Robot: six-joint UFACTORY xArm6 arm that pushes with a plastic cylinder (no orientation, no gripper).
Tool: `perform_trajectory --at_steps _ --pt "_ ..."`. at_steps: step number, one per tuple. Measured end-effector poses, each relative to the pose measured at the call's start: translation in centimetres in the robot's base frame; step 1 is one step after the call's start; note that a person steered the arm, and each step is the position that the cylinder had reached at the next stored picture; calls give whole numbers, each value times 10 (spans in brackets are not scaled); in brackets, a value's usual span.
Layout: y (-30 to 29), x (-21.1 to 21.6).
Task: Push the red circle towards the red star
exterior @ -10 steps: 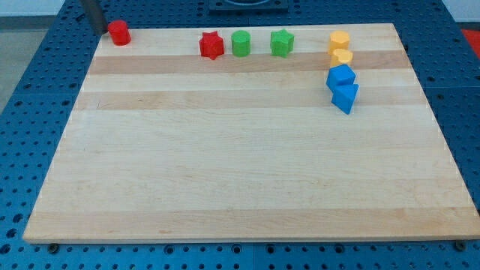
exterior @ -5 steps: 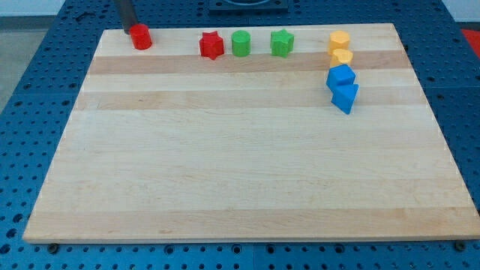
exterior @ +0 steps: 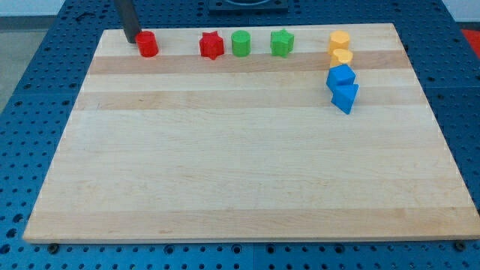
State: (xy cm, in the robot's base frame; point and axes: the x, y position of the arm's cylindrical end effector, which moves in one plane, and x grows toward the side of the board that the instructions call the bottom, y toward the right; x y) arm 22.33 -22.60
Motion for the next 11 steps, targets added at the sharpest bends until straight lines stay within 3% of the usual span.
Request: perform_trajectory --at_steps 5,8,11 --pt "-10 29" --pt "18 31" --pt "9 16"
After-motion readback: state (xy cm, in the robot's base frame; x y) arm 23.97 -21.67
